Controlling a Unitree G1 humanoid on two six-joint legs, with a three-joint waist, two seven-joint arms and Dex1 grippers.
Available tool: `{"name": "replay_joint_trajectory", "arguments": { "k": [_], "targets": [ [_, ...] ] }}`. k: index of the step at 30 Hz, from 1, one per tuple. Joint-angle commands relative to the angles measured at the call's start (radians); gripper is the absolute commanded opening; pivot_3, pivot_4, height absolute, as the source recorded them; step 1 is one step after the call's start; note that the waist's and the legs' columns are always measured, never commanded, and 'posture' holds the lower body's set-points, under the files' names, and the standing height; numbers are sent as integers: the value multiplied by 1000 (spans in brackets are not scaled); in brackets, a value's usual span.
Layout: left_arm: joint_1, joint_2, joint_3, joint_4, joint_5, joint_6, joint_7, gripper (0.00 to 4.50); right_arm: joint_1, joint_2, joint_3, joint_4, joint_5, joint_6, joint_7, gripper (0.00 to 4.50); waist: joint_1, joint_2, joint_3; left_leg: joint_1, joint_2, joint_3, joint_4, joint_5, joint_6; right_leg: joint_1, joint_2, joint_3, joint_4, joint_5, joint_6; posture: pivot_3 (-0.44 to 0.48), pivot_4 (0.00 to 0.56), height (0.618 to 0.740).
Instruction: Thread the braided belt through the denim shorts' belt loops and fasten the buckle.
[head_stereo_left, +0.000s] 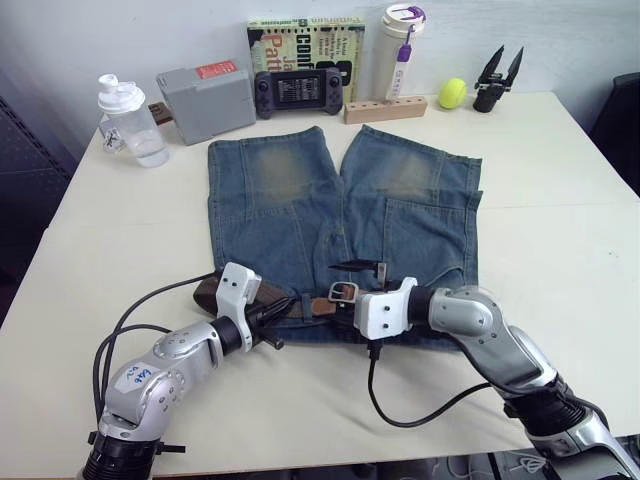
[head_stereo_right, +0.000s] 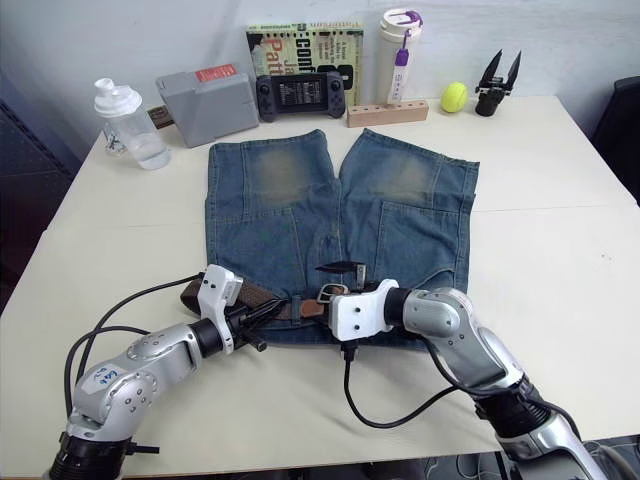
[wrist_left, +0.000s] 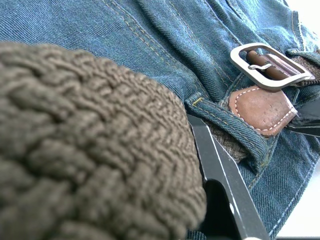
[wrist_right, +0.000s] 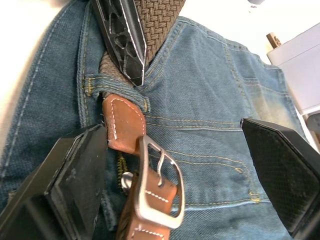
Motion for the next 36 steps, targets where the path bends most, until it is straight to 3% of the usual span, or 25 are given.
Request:
{"name": "replay_joint_trajectory", "arguments": {
  "k": [1, 5, 8, 16, 17, 36],
  "targets": [
    [45, -3, -56, 19, 8, 76, -21, 0, -21, 8, -4, 2, -26, -30, -30, 4481, 0, 0, 0, 0, 0, 0, 0, 0, 0, 0, 0, 0, 0, 0, 0, 0, 150, 726],
    [45, -5, -56, 18, 10, 77, -20, 0, -24, 11, 0, 15, -39, -46, -30, 4481, 0, 0, 0, 0, 0, 0, 0, 0, 0, 0, 0, 0, 0, 0, 0, 0, 150, 726],
    [44, -7, -57, 18, 10, 79, -18, 0, -28, 16, 9, 29, -58, -61, -34, 3830, 0, 0, 0, 0, 0, 0, 0, 0, 0, 0, 0, 0, 0, 0, 0, 0, 150, 726],
    [47, -18, -58, 11, 16, 86, -15, 0, -44, 36, 40, 52, -96, -98, -38, 173, -2, 0, -1, 2, 0, 1, 0, 0, 0, 1, 0, 1, 1, 0, 0, 0, 150, 726],
    [48, -19, -58, 11, 17, 86, -14, 0, -44, 36, 43, 52, -99, -101, -37, 29, -1, 0, -1, 2, 0, 1, 0, 0, 0, 1, 0, 1, 1, 0, 0, 0, 150, 726],
    [48, -35, -40, 15, 21, 83, -16, 0, -40, 30, 61, 67, -127, -126, -28, 29, -1, 0, -2, 2, 0, 1, 0, 0, 0, 1, 0, 1, 1, 0, 0, 0, 150, 726]
  ]
}}
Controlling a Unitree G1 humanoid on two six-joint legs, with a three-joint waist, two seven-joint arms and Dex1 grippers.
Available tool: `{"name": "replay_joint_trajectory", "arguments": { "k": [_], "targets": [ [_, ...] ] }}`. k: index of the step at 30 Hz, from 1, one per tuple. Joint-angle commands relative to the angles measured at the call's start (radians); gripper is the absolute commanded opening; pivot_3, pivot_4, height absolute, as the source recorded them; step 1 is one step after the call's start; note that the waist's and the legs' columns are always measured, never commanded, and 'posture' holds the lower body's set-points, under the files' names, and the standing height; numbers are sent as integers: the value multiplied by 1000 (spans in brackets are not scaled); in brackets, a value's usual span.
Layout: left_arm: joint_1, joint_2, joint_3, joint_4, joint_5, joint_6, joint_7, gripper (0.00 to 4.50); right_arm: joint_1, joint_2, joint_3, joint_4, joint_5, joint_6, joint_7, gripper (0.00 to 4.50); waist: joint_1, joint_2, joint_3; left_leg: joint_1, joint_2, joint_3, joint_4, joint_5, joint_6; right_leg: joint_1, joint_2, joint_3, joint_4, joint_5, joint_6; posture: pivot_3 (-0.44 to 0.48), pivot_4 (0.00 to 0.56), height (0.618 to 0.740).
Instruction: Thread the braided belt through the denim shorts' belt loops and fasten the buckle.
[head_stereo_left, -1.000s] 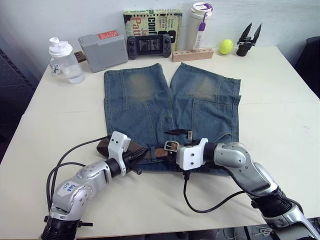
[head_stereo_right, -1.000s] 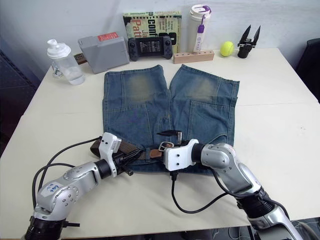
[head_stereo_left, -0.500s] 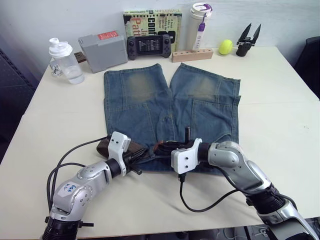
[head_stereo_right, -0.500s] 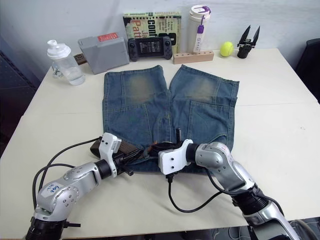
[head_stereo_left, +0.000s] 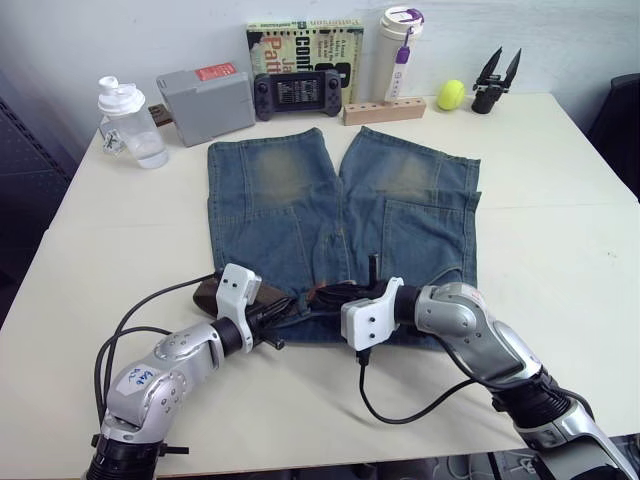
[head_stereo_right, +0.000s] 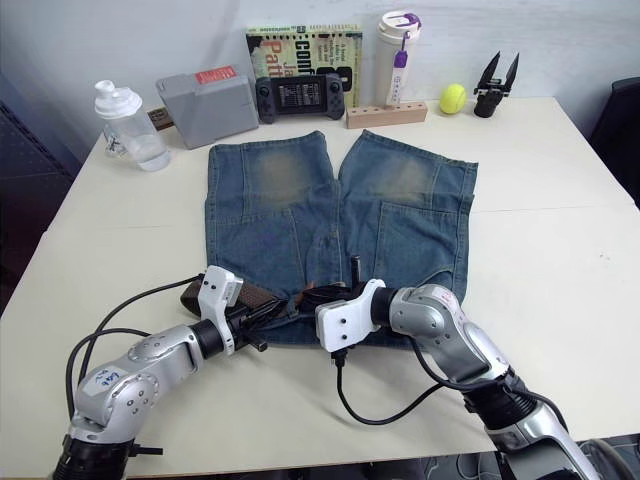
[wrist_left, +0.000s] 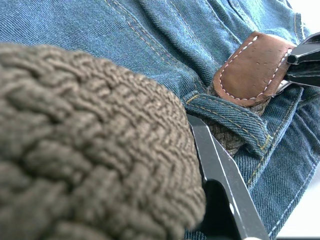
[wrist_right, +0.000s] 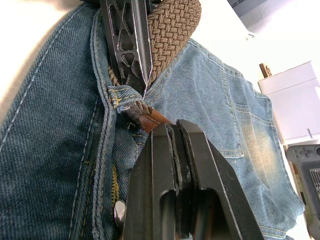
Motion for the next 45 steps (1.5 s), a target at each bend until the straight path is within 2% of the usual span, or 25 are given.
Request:
{"name": "replay_joint_trajectory", "arguments": {
  "k": [1, 2, 8, 10, 13, 18, 25, 35, 42, 43, 45],
  "targets": [
    [42, -10, -50, 26, 4, 66, -19, 0, 0, 0, 14, 12, -12, -4, 1, 29, 0, 0, 0, 0, 0, 0, 0, 0, 0, 0, 0, 0, 0, 0, 0, 0, 150, 726],
    [43, -10, -50, 24, 4, 63, -21, 0, 0, 0, 14, 12, -13, -4, 1, 29, 0, 0, 0, 0, 0, 0, 0, 0, 0, 0, 0, 0, 0, 0, 0, 0, 150, 726],
    [53, -47, 32, -25, -80, 71, -16, 2184, 0, -3, 12, 15, -20, -9, -5, 0, 0, 0, 0, 0, 0, 0, 0, 0, 0, 0, 0, 0, 0, 0, 0, 0, 150, 726],
    [72, -62, 107, -64, -172, 77, -25, 3047, 3, -4, 10, 13, -24, -11, -9, 0, 0, 0, 0, 0, 0, 0, 0, 0, 0, 0, 0, 0, 0, 0, 0, 0, 150, 726],
    [107, -70, 187, -93, -265, 72, -40, 3047, 7, -6, 6, 13, -26, -15, -11, 0, -4, 0, 0, 0, 0, 0, 0, 0, 0, 0, 0, 0, 0, 0, 0, 0, 150, 726],
    [158, -42, 242, -140, -383, 106, -69, 3047, 11, -8, 1, 17, -26, -19, -17, 0, -22, -1, 0, -4, 1, -3, 0, 0, 0, -2, 0, -1, -1, 0, -1, 0, 150, 726],
    [189, -20, 261, -152, -486, 125, -48, 3047, 12, -3, 1, 16, -27, -16, -24, 0, -22, -1, 0, -8, 1, -6, 3, 0, 0, -3, -1, -1, -1, 0, -1, 0, 150, 726],
    [270, 64, 275, -162, -472, 91, -81, 3047, 17, -7, -15, -2, -18, -9, -33, 0, -21, -1, 0, -8, 0, -6, 3, 0, 0, -3, 0, -1, -1, -1, -1, 0, 150, 726],
    [299, 95, 250, -197, -391, 30, -111, 3047, 17, -12, -21, -7, -15, -5, -34, 0, -23, -1, 0, -8, 0, -6, 3, 0, 0, -3, 1, -1, -1, -1, -1, 0, 150, 726],
    [315, 102, 255, -207, -386, 19, -127, 2522, 18, -13, -23, -9, -15, -4, -34, 0, -23, -1, 0, -8, 0, -5, 3, 0, 0, -3, 1, -1, -1, -1, -1, 0, 150, 726],
    [343, 118, 263, -223, -382, 0, -155, 1874, 20, -14, -27, -13, -15, -1, -34, 0, -23, -1, 1, -8, 0, -5, 3, 0, 0, -3, 1, -1, -1, -1, -1, 0, 150, 726]
  ]
}}
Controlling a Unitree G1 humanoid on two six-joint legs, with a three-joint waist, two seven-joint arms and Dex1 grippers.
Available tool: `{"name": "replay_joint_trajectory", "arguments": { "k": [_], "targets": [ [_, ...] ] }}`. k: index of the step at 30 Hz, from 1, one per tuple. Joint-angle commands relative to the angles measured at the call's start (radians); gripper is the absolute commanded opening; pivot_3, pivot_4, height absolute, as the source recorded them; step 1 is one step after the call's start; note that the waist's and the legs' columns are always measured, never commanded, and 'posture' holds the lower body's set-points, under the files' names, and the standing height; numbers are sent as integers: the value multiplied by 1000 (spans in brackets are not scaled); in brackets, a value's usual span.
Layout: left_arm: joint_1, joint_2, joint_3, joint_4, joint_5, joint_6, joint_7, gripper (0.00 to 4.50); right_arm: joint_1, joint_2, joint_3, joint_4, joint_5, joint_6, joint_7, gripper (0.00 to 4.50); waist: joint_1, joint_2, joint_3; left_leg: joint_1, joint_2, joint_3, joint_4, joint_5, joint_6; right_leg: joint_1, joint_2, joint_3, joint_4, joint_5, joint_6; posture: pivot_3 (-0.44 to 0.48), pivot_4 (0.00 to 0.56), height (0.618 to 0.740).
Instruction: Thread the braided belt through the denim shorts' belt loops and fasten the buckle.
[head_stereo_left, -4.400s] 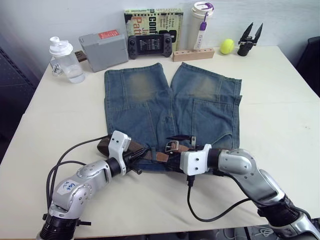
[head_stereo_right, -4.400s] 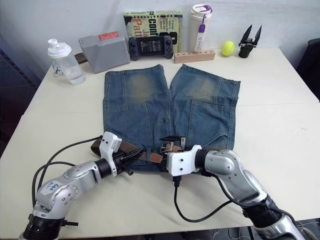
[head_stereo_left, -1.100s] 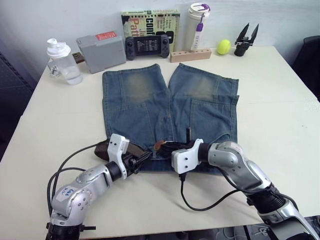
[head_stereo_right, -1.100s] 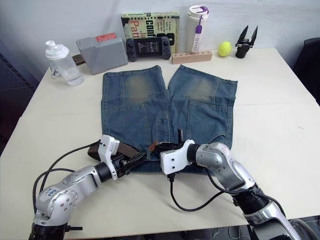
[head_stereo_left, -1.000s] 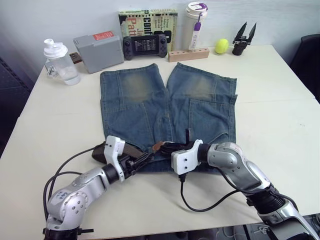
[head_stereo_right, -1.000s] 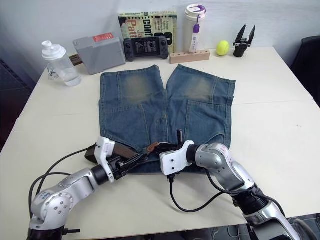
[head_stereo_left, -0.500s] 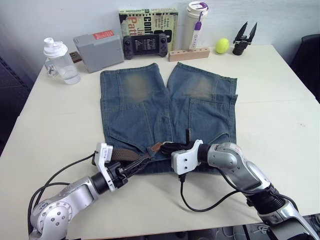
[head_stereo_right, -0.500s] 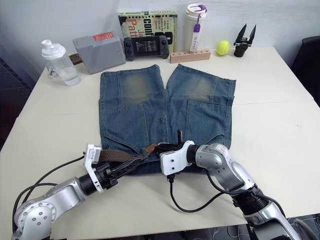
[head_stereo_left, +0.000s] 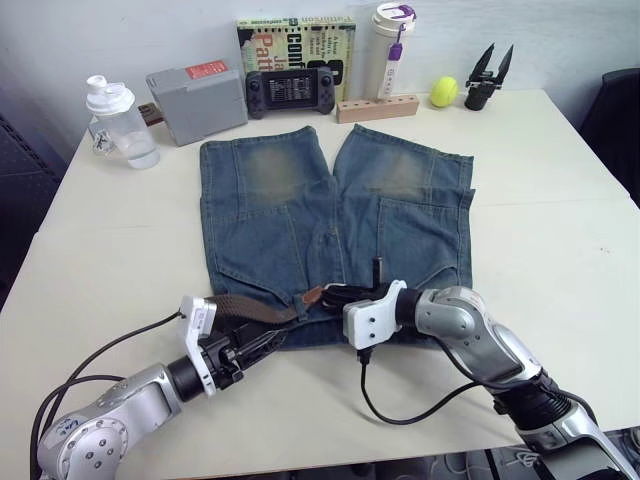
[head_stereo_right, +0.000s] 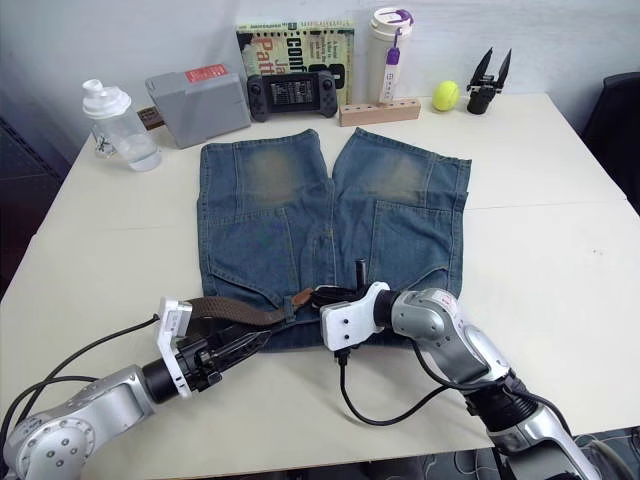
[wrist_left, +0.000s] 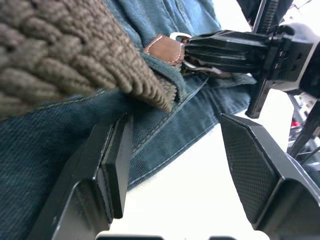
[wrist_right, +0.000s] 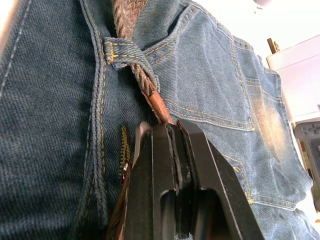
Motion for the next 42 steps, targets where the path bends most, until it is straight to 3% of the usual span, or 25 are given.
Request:
{"name": "replay_joint_trajectory", "arguments": {
  "k": [1, 4, 12, 15, 22, 23, 39, 42],
  "targets": [
    [36, 23, 15, -53, 16, -42, -44, 1384, 6, -8, -24, -48, 16, -3, -7, 0, 1, 0, 0, 0, 0, 0, 0, 0, 0, 0, 0, 0, 0, 0, 0, 0, 150, 726],
    [52, 40, 9, -35, 62, -62, -50, 199, 10, -8, -28, -53, 16, 1, -10, 0, 2, 0, 0, 0, 0, 0, 0, 0, 0, 0, 0, 0, 0, 0, 0, 0, 150, 726],
    [45, 15, -32, -11, 129, -90, -32, 90, 27, -16, -48, -72, 40, 38, 2, 0, 2, 0, 0, 0, 0, 0, 0, 0, 0, 0, 0, 0, 0, 0, 0, 0, 150, 726],
    [41, 9, -46, -5, 156, -93, -26, 0, 26, -7, -49, -69, 41, 43, -6, 944, 1, 0, 0, 0, 0, 0, 0, 0, 0, 0, 0, 0, 0, 0, 0, 0, 150, 726],
    [42, -5, -46, -3, 166, -89, -20, 0, 7, 3, -23, -50, 14, 25, -16, 4317, 1, 0, 0, 0, 0, 0, 0, 0, 0, 0, 0, 0, 0, 0, 0, 0, 150, 726],
    [44, -4, -47, -4, 168, -89, -21, 0, 4, 5, -19, -47, 12, 23, -17, 4464, 1, 0, 0, 0, 0, 0, 0, 0, 0, 0, 0, 0, 0, 0, 0, 0, 150, 726],
    [32, -25, -54, -10, 167, -75, -6, 0, -65, 53, 52, 32, -35, -5, -29, 4464, 0, 0, 0, 0, 0, 0, 0, 0, 0, 0, 0, 0, 0, 0, 0, 0, 150, 726],
    [31, -27, -54, -11, 167, -73, -4, 0, -68, 55, 58, 39, -37, -8, -25, 3707, 0, 0, 0, 0, 0, 0, 0, 0, 0, 0, 0, 0, 1, 0, 0, 0, 150, 726]
  ]
}}
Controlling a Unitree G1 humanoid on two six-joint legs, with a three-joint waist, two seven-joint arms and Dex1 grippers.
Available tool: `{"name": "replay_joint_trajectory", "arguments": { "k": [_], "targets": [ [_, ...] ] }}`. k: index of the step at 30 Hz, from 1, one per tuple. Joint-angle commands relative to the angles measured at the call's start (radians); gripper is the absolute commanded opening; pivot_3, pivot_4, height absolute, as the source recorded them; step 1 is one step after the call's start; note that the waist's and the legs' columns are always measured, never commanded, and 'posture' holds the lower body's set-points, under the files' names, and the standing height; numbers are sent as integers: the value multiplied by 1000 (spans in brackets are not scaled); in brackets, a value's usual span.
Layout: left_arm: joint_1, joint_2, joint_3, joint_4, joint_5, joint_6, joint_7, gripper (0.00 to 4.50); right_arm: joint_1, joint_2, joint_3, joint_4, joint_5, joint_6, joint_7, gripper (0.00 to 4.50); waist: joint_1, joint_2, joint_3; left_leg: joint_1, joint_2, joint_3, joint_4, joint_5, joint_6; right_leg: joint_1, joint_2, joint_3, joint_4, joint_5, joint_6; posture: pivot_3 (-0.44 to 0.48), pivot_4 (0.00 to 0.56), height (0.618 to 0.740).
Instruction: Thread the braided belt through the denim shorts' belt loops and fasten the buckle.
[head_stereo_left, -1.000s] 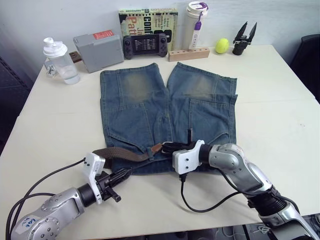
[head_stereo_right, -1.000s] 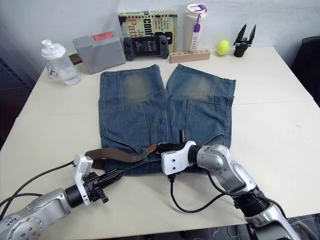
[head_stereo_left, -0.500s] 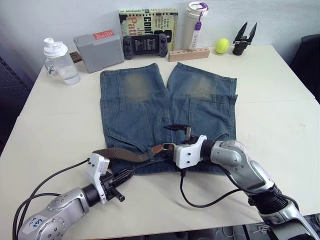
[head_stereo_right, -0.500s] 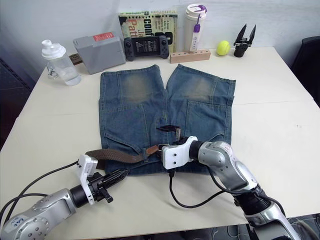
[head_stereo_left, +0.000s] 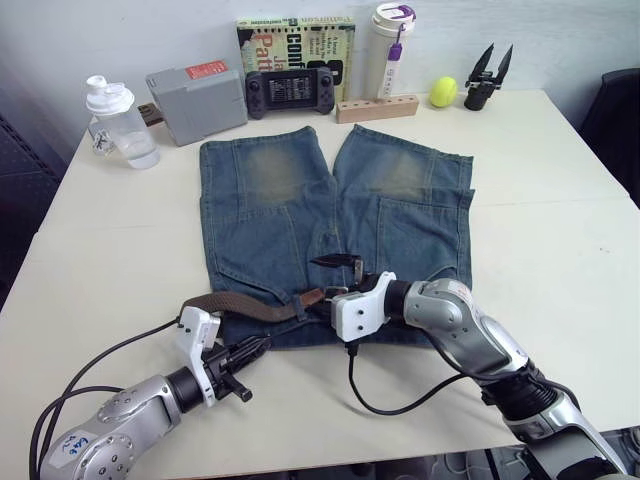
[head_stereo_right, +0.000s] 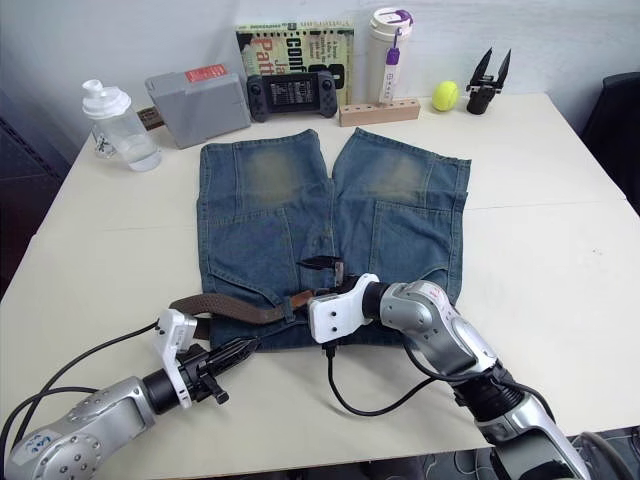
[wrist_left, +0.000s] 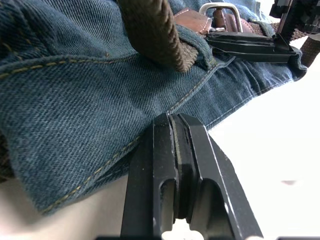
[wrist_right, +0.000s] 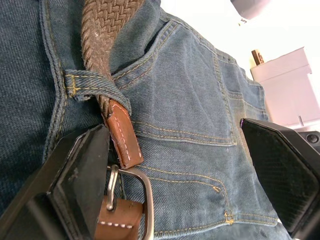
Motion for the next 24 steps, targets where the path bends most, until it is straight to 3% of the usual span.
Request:
{"name": "replay_joint_trajectory", "arguments": {
  "k": [1, 3, 8, 9, 24],
  "targets": [
    [-3, -7, -1, -20, -5, -2, 3, 0, -4, 10, 21, 7, -11, -7, 6, 3225, 0, 0, 0, 0, 0, 0, 0, 0, 0, 0, 0, 0, 0, 0, 0, 0, 150, 726],
    [-6, -10, -2, -20, -8, -1, 6, 0, -8, 8, 33, 16, -19, -5, 14, 2578, 0, 0, 0, 0, 0, 0, 0, 0, 0, 0, 0, 0, 0, 0, 0, 0, 150, 726],
    [-9, -16, -6, -22, -7, 2, 12, 0, -12, 8, 47, 32, -28, 11, 27, 304, 0, 0, 0, 0, 0, 0, 0, 0, 0, 0, 0, 0, 0, 0, 0, 0, 150, 726],
    [-9, -16, -6, -22, -7, 2, 12, 0, -11, 6, 50, 32, -31, 12, 31, 25, 1, 0, 0, 0, 0, 0, 0, 0, 0, 0, 0, 0, 0, 0, 0, 0, 150, 726],
    [-18, -33, -4, -7, 2, 16, 51, 0, -17, -32, -18, -49, -14, 31, 31, 25, 2, 0, 0, 0, 0, 0, 0, 0, 0, 0, -1, 0, 0, 0, 0, 0, 150, 726]
  ]
}}
